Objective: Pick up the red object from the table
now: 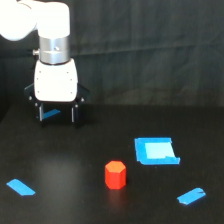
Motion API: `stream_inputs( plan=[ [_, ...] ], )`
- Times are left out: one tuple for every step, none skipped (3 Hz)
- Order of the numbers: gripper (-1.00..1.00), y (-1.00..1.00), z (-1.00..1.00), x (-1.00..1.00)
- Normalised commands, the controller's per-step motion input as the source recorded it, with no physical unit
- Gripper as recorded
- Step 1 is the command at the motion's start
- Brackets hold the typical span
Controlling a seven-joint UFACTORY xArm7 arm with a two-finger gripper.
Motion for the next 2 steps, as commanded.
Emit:
stream_inputs(
  plan=[
    [0.98, -0.97, -0.09, 0.86],
    [0.99, -0.89, -0.1, 0.74]
  ],
)
